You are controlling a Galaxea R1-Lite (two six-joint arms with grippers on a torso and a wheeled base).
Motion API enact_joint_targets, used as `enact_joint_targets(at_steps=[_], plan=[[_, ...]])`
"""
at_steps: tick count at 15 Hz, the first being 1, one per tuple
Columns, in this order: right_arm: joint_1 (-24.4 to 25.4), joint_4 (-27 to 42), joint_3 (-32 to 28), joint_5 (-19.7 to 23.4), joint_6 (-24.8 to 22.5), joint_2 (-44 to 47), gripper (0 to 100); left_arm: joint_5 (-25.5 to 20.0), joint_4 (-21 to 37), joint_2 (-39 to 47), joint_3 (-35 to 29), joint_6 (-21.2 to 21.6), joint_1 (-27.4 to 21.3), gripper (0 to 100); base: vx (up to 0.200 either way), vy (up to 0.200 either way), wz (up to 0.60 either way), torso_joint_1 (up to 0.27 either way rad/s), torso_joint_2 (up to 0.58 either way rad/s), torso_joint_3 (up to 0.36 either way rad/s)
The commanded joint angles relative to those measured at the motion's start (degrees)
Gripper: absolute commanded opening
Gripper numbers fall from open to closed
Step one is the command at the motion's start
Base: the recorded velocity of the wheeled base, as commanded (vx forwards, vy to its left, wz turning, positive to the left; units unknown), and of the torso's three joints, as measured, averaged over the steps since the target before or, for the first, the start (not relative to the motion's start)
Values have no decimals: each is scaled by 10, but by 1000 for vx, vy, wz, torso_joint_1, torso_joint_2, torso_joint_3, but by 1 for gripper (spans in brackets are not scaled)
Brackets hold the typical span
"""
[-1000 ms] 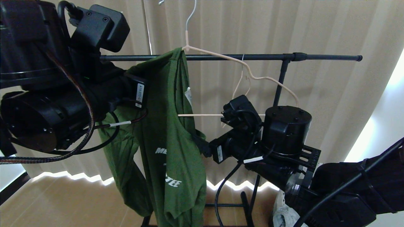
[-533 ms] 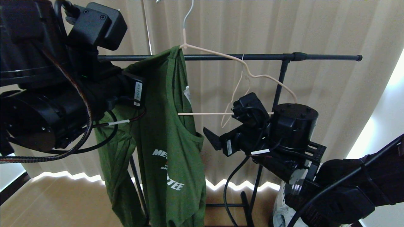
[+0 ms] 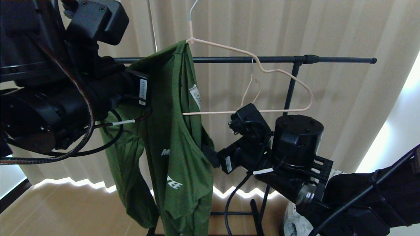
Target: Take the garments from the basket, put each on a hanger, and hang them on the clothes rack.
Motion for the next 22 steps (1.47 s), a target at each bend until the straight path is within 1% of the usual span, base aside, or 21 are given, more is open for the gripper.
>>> enact_joint_targets(at_steps=[1, 4, 5, 6, 7, 8, 9, 10, 12, 13, 14, 16, 17, 19, 21, 22], plan=[[8, 0, 18, -1, -1, 2, 100, 0, -1, 0, -4, -4, 1, 0, 0, 0, 0, 0, 0, 0], [10, -1, 40, -2, -1, -6, 100, 1, -1, 0, -5, -6, 2, 0, 0, 0, 0, 0, 0, 0], [10, -1, 69, -3, -2, -22, 100, 2, -1, -1, -5, -6, 3, 0, 0, 0, 0, 0, 0, 0], [10, 0, 72, -2, -2, -25, 100, 2, -1, -1, -5, -6, 3, 0, 0, 0, 0, 0, 0, 0], [7, 0, 100, -3, -5, -41, 100, 2, -1, -2, -5, -6, 3, 0, 0, 0, 0, 0, 0, 0], [7, 0, 115, -3, -6, -51, 100, 2, -1, -2, -4, -6, 4, 0, 0, 0, 0, 0, 0, 0], [0, 0, 135, -3, -6, -68, 0, 2, -1, -2, -2, -6, 13, 0, 0, 0, 0, 0, 0, 0], [-7, 0, 146, -3, -6, -78, 0, 2, -1, -1, -1, -5, 16, 0, 0, 0, 0, 0, 0, 0], [-53, 2, 186, -8, -12, -127, 0, 0, -1, -6, 20, -4, 34, 0, 0, 0, 0, 0, 0, 0], [-81, 4, 196, -8, -12, -151, 0, 0, -1, -18, 38, 1, 41, 0, 0, 0, 0, 0, 0, 0], [-93, 6, 197, -8, -12, -161, 0, -1, -1, -24, 46, 1, 42, 0, 0, 0, 0, 0, 0, 0], [-152, 19, 181, -6, -32, -192, 0, -1, -1, -47, 82, 2, 58, 0, 0, 0, 0, 0, 0, 0], [-168, 29, 169, -5, -34, -197, 0, -2, -1, -53, 99, 3, 69, 0, 0, 0, 0, 0, 0, 0], [-183, 43, 133, -5, -34, -196, 0, -3, -2, -61, 131, 4, 77, 0, 0, 0, 0, 0, 0, 0], [-185, 51, 106, -1, -34, -195, 0, -2, -1, -69, 161, 6, 77, 0, 0, 0, 0, 0, 0, 0], [-184, 63, 88, 1, -34, -193, 0, -3, -1, -68, 180, 15, 73, 0, 0, 0, 0, 0, 0, 0]])
